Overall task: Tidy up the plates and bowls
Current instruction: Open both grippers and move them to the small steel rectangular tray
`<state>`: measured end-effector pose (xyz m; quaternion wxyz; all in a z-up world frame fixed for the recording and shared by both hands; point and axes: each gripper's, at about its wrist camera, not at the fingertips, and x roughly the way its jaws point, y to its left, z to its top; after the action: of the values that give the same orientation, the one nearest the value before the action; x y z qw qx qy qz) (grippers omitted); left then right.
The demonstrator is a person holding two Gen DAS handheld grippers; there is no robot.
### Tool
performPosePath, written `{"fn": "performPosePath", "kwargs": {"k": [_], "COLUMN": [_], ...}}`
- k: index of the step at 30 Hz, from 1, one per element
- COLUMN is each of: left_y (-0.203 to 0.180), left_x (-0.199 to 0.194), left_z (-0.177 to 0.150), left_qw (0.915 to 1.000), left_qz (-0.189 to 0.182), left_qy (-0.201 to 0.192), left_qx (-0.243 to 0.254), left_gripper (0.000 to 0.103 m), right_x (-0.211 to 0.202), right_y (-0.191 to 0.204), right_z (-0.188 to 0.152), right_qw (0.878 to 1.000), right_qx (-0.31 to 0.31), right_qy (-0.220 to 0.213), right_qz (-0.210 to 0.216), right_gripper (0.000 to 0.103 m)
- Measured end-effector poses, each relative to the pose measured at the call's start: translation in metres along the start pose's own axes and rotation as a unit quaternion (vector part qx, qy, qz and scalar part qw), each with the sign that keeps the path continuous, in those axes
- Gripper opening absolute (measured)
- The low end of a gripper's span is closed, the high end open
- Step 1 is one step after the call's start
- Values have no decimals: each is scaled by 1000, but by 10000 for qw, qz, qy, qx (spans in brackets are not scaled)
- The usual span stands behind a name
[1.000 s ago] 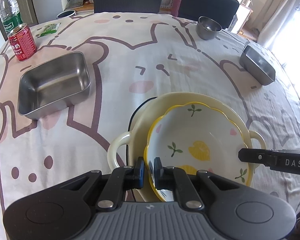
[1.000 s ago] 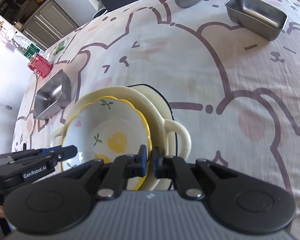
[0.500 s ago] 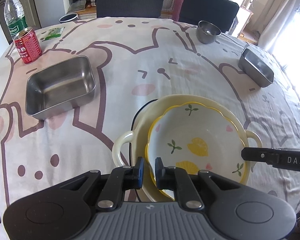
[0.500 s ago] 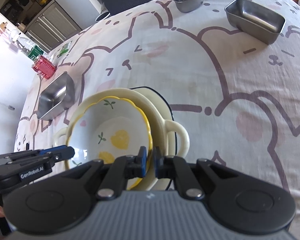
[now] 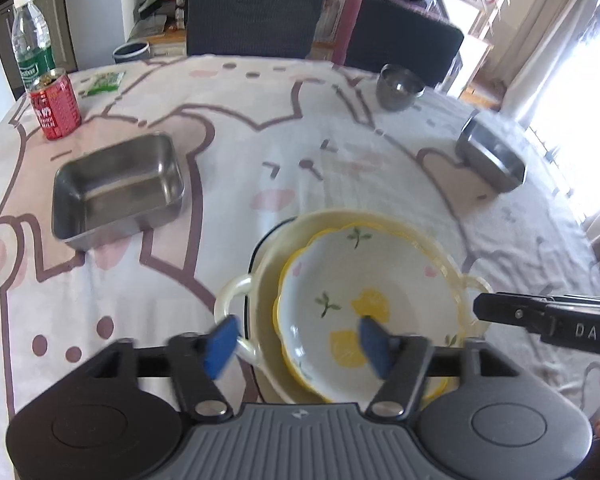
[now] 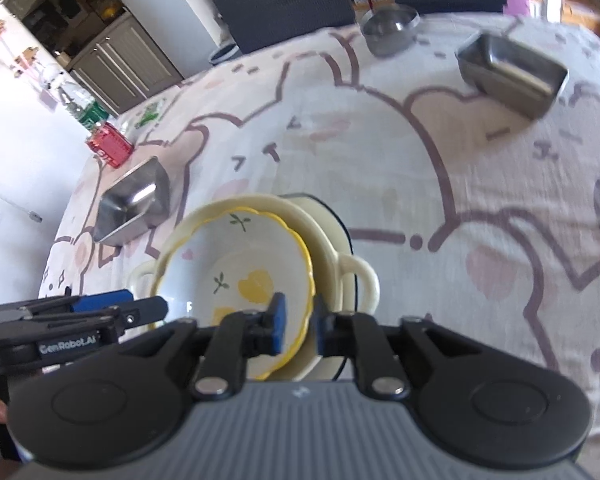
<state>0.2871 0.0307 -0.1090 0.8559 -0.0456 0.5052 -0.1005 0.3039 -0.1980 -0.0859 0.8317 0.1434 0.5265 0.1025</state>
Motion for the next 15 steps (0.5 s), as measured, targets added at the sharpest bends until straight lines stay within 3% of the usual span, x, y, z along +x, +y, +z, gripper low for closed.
{"fn": "performPosePath", "kwargs": {"k": [2,5,9,11,15], "left_y": [3,11,28,40,68], "left_x": [-7,-18,-31,-35,-34], "left_z": [0,2,8,11,22], "left_qw": [9997,9978,9902,9858,9787], "left_qz": [101,274,737,935,1181], "left_qy": [-219,-566,-1122,-1322,-1477], "left_qx": [-47,-185,-379,-440,-800], "left_gripper": [86,97,103,103,103], "right_x": [-7,-15,-20,-17,5], "right_y": [5,13,23,32,51], "right_z": [-1,1,9,16,34], "right_qw": [9995,9968,9910,9875,9853], "right_qx": [-173,-427,-597,-730,-920], "right_qy": [-226,-619,-1177,-1388,-1440], "right_qz": [-114,-259,-228,-164,-70], "right_gripper": [57,69,85,103,103]}}
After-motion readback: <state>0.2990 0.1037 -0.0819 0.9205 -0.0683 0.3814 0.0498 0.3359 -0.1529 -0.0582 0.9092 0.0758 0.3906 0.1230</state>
